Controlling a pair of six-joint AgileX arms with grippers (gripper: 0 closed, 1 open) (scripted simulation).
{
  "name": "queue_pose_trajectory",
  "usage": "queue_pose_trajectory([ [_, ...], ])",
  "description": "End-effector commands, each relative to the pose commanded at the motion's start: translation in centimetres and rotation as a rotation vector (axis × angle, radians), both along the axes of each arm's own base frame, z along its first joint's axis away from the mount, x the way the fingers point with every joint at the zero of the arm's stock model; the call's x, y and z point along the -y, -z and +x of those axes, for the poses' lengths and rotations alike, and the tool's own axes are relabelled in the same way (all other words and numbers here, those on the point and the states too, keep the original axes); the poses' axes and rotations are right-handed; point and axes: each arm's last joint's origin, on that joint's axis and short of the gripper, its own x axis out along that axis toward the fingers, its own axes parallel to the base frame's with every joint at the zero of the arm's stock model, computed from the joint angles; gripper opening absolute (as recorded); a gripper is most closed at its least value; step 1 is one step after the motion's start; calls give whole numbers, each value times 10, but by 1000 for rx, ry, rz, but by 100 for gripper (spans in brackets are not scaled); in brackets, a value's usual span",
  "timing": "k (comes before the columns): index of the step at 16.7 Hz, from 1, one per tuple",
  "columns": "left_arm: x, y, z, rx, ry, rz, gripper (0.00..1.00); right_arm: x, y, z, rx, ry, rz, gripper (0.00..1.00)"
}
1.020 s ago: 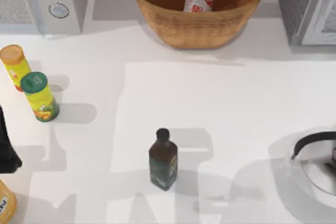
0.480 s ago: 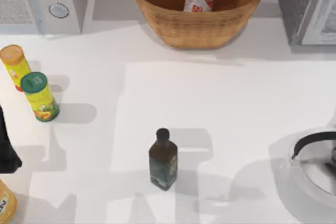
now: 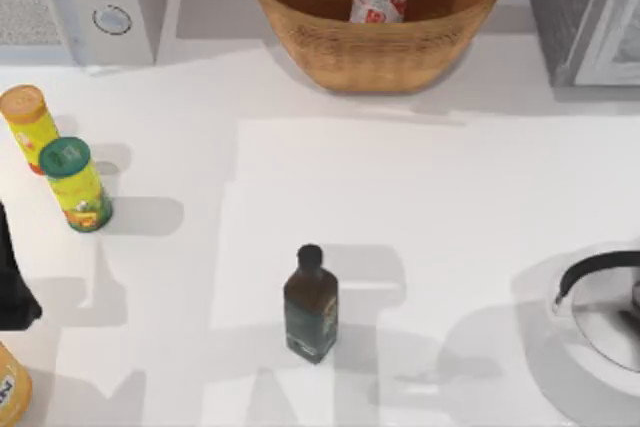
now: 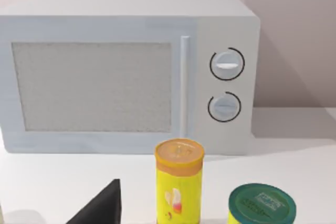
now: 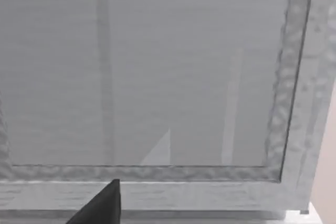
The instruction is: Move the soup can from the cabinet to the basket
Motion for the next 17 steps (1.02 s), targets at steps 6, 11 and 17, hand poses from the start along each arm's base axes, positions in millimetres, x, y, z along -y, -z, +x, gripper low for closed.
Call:
queue_pose_trajectory([
  [6,0,0,0,0,0,0,100,52,25,-15,9,-26,17,100],
  [11,0,0,0,0,0,0,100,56,28,-17,9,-29,19,100],
  [17,0,0,0,0,0,0,100,73,10,-8,10,-28,16,100],
])
